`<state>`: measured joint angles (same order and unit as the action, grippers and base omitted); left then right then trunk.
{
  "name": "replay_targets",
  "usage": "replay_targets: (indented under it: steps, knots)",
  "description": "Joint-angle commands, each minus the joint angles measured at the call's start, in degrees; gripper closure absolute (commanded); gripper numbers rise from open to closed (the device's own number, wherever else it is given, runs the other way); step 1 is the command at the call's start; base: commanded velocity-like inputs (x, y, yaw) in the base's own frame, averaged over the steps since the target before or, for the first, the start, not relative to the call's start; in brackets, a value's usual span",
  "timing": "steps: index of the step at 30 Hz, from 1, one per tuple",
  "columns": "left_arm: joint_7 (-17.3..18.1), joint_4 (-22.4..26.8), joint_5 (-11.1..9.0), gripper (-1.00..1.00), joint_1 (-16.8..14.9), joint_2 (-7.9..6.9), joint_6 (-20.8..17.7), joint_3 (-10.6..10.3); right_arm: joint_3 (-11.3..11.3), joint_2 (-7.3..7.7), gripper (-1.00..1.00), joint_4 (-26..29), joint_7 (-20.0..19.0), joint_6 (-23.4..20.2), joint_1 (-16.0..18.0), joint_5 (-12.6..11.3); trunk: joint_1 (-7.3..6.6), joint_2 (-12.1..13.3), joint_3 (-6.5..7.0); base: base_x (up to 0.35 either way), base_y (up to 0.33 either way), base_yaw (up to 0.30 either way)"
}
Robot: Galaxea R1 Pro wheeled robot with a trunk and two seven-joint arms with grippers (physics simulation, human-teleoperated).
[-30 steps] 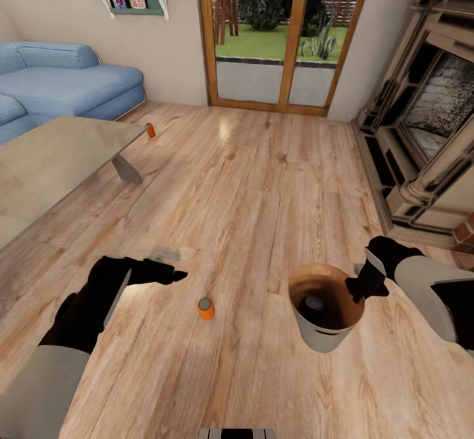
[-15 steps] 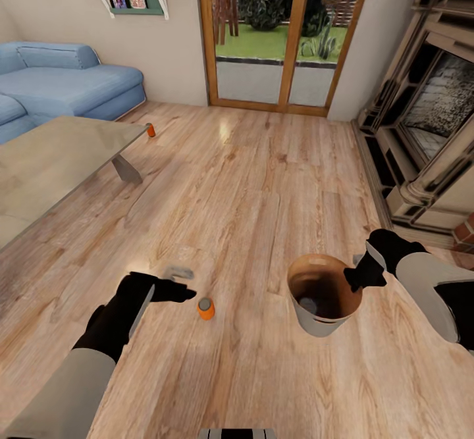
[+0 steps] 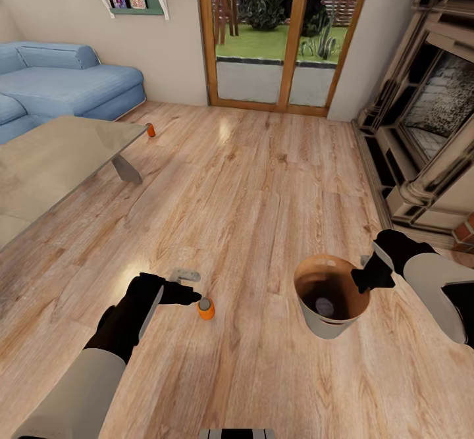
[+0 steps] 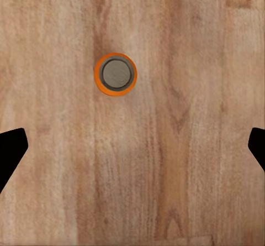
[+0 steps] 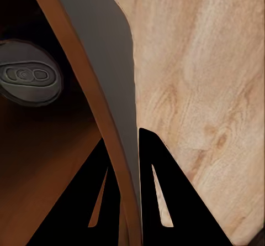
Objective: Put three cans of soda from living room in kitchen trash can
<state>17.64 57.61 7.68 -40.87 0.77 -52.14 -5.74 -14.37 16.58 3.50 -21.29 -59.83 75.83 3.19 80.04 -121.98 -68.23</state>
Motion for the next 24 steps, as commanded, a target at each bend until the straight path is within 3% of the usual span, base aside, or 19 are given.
replay_targets:
  steps: [1, 9, 24]
  knots:
    - [-0.1, 0.0, 0.0, -1.0, 0.0, 0.06, 0.0, 0.0, 0.7, 0.04, 1.0, 0.0, -0.3, -0.2, 0.0, -1.0, 0.0, 0.0, 0.0, 0.0, 0.0, 0.0]
    - [-0.6, 0.0, -0.2, -1.0, 0.0, 0.19, 0.0, 0.0, 0.6, 0.26, 1.0, 0.0, -0.3, -0.2, 0.0, -1.0, 0.0, 0.0, 0.0, 0.1, 0.002, 0.0]
    - [-0.6, 0.2, -0.3, -1.0, 0.0, 0.25, -0.2, 0.0, 0.5, 0.29, 1.0, 0.3, -0.3, -0.2, -0.1, -1.0, 0.0, 0.0, 0.0, 0.305, 0.003, 0.0]
